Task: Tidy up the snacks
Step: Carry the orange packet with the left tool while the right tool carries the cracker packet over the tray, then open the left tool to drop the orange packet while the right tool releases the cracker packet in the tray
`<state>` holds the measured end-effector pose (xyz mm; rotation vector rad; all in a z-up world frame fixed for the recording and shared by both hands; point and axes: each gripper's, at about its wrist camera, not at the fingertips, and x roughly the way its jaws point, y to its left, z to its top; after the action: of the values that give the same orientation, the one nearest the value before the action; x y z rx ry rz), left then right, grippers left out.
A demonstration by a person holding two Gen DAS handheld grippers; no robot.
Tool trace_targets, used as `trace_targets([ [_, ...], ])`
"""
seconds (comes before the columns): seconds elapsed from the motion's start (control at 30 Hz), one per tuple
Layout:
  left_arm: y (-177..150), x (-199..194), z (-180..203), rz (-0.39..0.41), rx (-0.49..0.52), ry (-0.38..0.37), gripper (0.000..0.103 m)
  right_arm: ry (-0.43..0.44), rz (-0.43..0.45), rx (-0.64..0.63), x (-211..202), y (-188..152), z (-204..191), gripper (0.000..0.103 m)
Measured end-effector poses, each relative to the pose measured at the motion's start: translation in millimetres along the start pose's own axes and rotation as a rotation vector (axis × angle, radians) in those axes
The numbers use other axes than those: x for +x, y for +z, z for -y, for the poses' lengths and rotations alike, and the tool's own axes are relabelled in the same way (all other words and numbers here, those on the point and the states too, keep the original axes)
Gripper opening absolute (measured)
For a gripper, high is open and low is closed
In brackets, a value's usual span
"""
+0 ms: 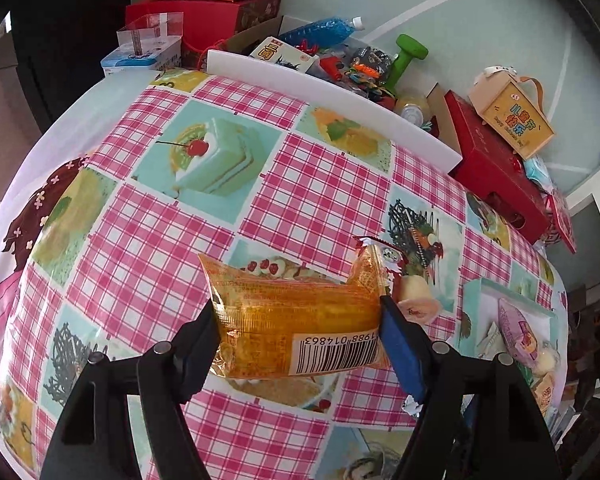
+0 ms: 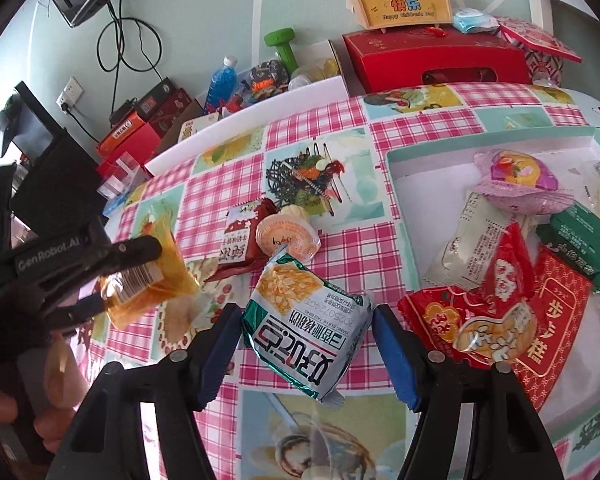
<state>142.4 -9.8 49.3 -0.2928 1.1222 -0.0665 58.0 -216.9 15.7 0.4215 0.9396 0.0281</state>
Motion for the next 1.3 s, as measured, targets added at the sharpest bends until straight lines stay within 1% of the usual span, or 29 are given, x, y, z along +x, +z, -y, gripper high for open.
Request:
trace_targets([
  [0.17,-8.7,-16.7,4.5,0.018,-0.004,-0.007,0.076,0.027,0.036,0.011,-18.0,2.7,2.0,0.07],
  [0.3,-10.1,-26.1,13.5,0.046,0.014,-0.035,0.076,0.034,0.074,0.016,-33.2,6.1,4.4,0.07],
  [0.47,-12.4,-24.4,24.9,0.052,0.035,-0.068,0.076,0.011,0.101,0.036,-42.6,10.6,13.4,0.07],
  [0.6,-18.0,-19.6,39.7,0.04,0.062,-0.111,0.076,-0.012,0.119,0.051,-50.7,13.1,22.0,0.07],
  [0.67,-21.2,-19.1,50.1,0.036,0.079,-0.126,0.076,-0.019,0.143,0.06,-60.0,15.7,29.1,0.07],
  [0.77,-28.2,-20.6,70.8,0.038,0.134,-0.158,0.076,-0.058,0.187,0.097,-76.0,19.4,47.5,0.07],
  [0.93,-39.8,-17.8,110.8,0.028,0.228,-0.207,0.076,-0.162,0.235,0.204,-93.4,24.0,92.9,0.07],
  [1.0,-40.0,-14.5,126.2,0.027,0.262,-0.221,0.076,-0.195,0.233,0.244,-93.4,25.3,110.8,0.07],
  [1.13,-34.6,0.3,152.5,0.029,0.317,-0.236,0.076,-0.224,0.231,0.309,-90.9,27.9,140.2,0.07],
  [1.23,-27.1,19.8,166.2,0.002,0.324,-0.246,0.076,-0.251,0.219,0.339,-85.9,27.6,155.5,0.07],
  [1.3,-22.4,32.3,174.5,-0.009,0.328,-0.251,0.076,-0.252,0.209,0.353,-80.6,27.3,162.5,0.07],
])
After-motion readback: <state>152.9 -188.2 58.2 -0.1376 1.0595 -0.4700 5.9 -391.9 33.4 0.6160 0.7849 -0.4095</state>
